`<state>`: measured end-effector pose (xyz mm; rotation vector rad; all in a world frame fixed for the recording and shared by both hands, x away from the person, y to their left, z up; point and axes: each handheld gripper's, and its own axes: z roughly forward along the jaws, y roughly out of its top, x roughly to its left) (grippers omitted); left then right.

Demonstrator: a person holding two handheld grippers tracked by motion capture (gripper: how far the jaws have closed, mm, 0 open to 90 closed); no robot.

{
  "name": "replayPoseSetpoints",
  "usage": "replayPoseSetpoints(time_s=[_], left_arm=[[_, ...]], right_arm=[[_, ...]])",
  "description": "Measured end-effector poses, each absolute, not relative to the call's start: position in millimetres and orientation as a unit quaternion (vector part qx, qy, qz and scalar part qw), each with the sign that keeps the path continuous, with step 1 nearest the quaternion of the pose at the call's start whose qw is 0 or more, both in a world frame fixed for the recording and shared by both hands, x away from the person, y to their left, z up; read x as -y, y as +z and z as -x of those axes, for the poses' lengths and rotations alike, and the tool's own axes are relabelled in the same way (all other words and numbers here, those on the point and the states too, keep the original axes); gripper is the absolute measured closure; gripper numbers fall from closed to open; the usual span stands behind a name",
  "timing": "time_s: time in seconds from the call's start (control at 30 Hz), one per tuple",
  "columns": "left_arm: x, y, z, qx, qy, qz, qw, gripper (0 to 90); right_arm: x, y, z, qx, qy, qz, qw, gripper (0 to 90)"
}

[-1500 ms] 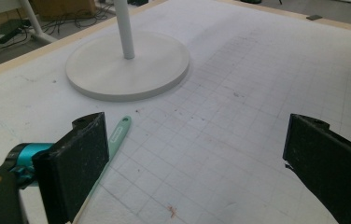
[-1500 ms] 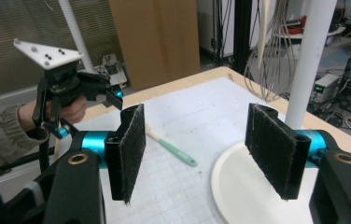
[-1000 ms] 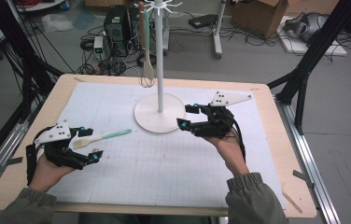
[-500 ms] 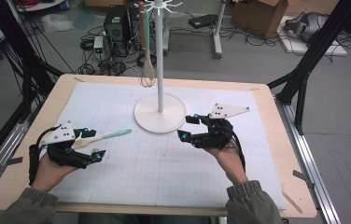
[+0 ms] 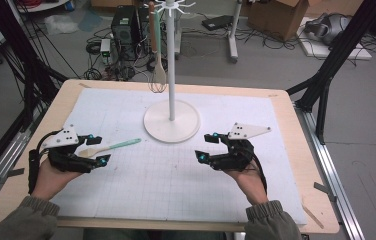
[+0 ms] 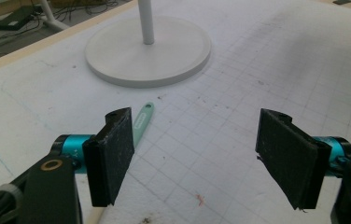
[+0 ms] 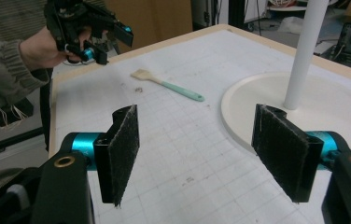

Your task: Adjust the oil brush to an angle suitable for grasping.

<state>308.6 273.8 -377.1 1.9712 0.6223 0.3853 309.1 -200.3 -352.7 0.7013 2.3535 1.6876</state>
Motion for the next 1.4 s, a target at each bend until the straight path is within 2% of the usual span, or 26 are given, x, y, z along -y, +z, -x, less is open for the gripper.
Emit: replayPoseSetpoints(time_s=[0.17,0.33,0.5,0.6,0.7,0.83,1.4], left_arm=[[-277,-379,-318,-0.265,0.163,-0.817,0.485,33.9],[-279,-385,-328,-0.27,0.161,-0.822,0.474,45.3],[-282,-392,-340,-0.286,0.164,-0.827,0.456,61.0],[-287,-396,-348,-0.298,0.17,-0.829,0.442,76.8],[-292,-402,-356,-0.313,0.171,-0.83,0.429,84.6],[-294,-409,-363,-0.325,0.164,-0.833,0.416,87.8],[-297,-431,-378,-0.361,0.148,-0.843,0.369,88.6]], right_arm=[[206,-362,-306,-0.785,0.564,-0.244,0.081,31.1],[213,-369,-302,-0.785,0.562,-0.25,0.082,30.9],[219,-374,-299,-0.783,0.562,-0.254,0.083,30.8],[220,-376,-298,-0.782,0.562,-0.256,0.083,30.8],[221,-377,-297,-0.784,0.561,-0.255,0.083,30.9],[221,-378,-298,-0.783,0.562,-0.253,0.084,30.8],[222,-381,-297,-0.785,0.559,-0.252,0.086,30.9]])
